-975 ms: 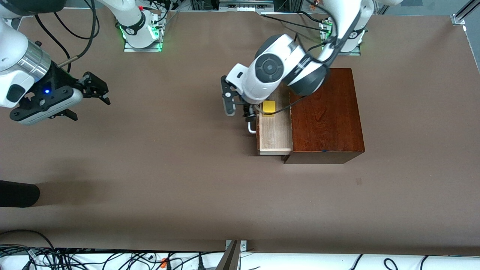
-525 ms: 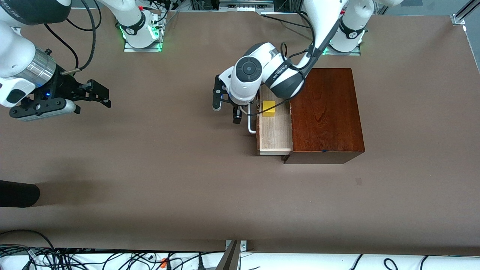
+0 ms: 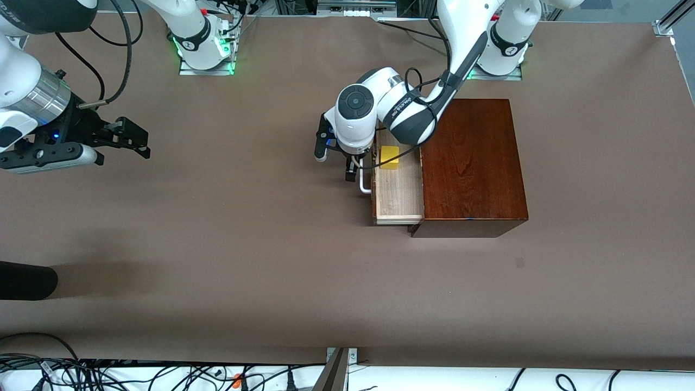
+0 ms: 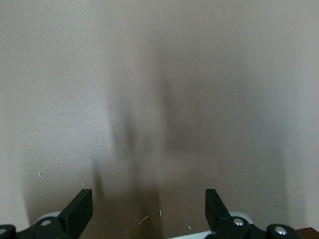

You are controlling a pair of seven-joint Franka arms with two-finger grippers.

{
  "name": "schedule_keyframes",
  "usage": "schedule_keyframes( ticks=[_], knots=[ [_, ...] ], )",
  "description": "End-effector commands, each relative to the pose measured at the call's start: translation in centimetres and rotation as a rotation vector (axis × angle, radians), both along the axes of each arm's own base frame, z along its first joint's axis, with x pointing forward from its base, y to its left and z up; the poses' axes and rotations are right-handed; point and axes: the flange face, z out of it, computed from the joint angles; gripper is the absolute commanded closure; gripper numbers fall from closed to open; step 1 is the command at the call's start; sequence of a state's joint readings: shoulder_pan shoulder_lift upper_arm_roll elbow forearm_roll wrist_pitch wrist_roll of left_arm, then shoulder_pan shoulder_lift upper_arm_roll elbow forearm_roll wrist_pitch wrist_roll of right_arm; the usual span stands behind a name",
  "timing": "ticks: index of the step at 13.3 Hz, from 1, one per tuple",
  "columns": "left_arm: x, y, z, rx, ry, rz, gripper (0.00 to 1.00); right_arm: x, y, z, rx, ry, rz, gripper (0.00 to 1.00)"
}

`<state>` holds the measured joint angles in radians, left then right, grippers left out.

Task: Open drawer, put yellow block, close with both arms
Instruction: 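Push the drawer shut into the box with the left gripper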

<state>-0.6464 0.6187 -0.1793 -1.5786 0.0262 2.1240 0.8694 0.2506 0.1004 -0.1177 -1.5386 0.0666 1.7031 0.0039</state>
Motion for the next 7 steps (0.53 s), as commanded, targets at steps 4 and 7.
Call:
schedule_keyframes(
  ticks=[4,7],
  knots=[
    [3.1,7.2,1.7,0.123,0.061,0.026,0.00,0.2,-1.9,1.4,-0.012,-0.023,-0.019,0.00],
    [4.7,9.6,2.3,0.126,0.074,0.033,0.00,-0.1,-1.9,1.9,-0.010,-0.028,-0.020,0.00]
  ],
)
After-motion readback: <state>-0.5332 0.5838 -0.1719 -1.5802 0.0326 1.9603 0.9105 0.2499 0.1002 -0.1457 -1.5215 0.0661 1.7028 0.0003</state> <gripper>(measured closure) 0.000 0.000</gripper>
